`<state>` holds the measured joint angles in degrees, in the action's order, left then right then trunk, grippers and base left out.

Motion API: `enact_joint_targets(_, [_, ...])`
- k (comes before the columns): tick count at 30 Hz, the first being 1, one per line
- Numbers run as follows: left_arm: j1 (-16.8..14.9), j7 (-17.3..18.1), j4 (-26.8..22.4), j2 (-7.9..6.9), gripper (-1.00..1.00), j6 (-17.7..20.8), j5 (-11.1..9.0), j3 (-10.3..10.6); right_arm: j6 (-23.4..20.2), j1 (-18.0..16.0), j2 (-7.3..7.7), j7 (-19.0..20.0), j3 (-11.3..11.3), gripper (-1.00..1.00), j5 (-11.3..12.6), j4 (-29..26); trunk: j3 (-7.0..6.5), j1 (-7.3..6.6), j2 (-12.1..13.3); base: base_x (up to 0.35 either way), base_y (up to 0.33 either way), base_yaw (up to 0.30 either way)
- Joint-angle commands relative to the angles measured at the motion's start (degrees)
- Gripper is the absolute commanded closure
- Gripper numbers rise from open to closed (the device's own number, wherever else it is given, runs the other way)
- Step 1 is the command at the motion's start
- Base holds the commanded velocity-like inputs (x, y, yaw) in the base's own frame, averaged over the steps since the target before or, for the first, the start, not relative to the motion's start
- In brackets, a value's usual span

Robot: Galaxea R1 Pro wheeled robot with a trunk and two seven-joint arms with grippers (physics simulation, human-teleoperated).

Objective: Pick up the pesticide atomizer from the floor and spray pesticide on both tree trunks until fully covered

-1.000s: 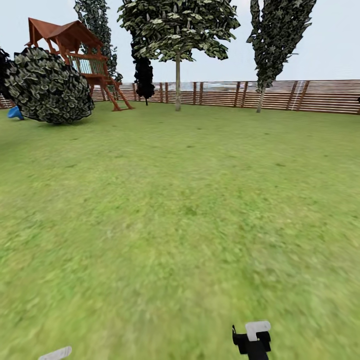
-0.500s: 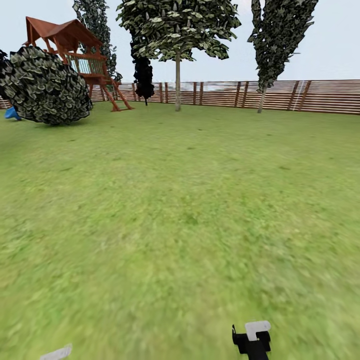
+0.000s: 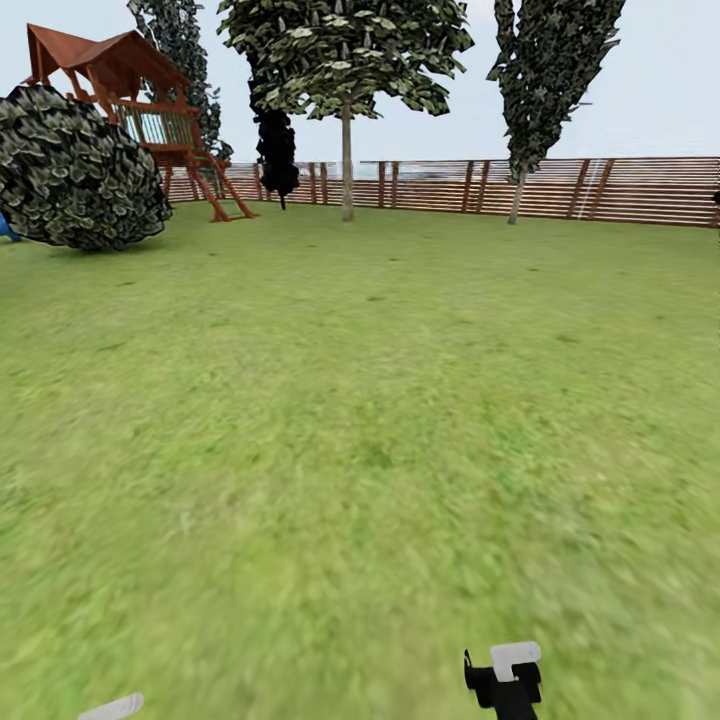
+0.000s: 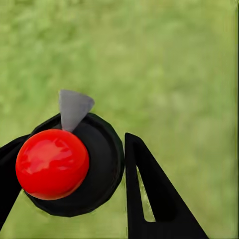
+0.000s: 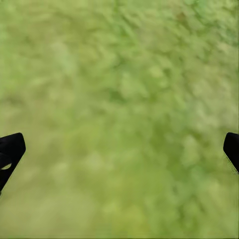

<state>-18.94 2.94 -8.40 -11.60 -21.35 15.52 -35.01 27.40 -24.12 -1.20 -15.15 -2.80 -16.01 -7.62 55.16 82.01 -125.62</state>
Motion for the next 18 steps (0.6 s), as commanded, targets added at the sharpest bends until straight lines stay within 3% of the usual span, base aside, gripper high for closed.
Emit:
enact_joint_targets(1, [0.0,0.3,0.0,-0.01,1.0,-0.2,0.3,-0.5,0.1,0.0,-0.03,-0.3,-0.3,-1.0,-0.6,0.1,0.05,0.03,0.0,0.336,0.0,-0.004])
enact_joint_targets(18, [0.0,0.3,0.0,-0.01,1.0,-0.2,0.2,-0.5,0.1,0.0,-0.03,-0.3,-0.3,-1.0,-0.6,0.1,0.32,0.03,0.0,0.337,0.0,0.0])
